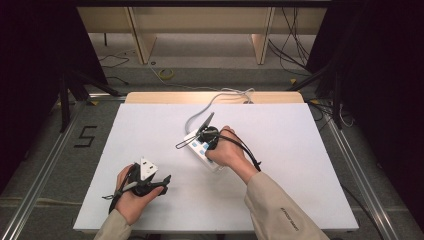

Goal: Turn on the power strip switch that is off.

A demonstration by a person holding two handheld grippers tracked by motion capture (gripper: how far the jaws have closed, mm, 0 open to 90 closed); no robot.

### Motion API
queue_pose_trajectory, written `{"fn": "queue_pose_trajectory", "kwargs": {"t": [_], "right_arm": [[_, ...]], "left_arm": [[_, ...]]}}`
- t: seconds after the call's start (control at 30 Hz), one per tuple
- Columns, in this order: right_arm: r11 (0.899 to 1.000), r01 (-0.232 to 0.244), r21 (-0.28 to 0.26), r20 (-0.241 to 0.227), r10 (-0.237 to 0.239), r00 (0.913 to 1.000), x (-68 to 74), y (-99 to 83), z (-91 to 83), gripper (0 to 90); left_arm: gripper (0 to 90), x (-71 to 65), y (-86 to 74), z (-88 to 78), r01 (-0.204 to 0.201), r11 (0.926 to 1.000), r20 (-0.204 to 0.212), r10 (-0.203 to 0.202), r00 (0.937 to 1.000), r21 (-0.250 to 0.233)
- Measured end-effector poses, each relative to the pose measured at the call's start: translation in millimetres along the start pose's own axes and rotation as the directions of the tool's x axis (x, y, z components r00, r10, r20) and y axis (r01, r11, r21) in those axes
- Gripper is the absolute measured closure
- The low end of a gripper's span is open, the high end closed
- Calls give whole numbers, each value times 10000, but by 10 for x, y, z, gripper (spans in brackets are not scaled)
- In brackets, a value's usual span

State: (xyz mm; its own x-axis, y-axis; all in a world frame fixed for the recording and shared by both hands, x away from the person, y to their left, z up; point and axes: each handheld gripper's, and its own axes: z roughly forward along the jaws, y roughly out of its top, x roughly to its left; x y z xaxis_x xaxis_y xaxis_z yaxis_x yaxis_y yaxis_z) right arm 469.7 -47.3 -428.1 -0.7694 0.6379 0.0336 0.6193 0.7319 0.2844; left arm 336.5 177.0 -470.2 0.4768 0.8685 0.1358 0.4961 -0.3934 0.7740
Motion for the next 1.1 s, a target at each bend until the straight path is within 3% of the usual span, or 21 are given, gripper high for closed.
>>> {"fn": "queue_pose_trajectory", "kwargs": {"t": [0.3,0.47,1.1], "right_arm": [[9997,-236,94,-35,236,9997,18,6,0,900],[10000,-38,64,63,38,10000,17,0,10,900],[9996,-254,130,-85,256,9996,17,-20,27,900]], "left_arm": [[270,-1,1,2,-8,10000,7,8,10000,12],[270,-3,1,5,-28,10000,1,28,10000,3],[270,-10,5,11,-86,10000,18,86,10000,24]]}}
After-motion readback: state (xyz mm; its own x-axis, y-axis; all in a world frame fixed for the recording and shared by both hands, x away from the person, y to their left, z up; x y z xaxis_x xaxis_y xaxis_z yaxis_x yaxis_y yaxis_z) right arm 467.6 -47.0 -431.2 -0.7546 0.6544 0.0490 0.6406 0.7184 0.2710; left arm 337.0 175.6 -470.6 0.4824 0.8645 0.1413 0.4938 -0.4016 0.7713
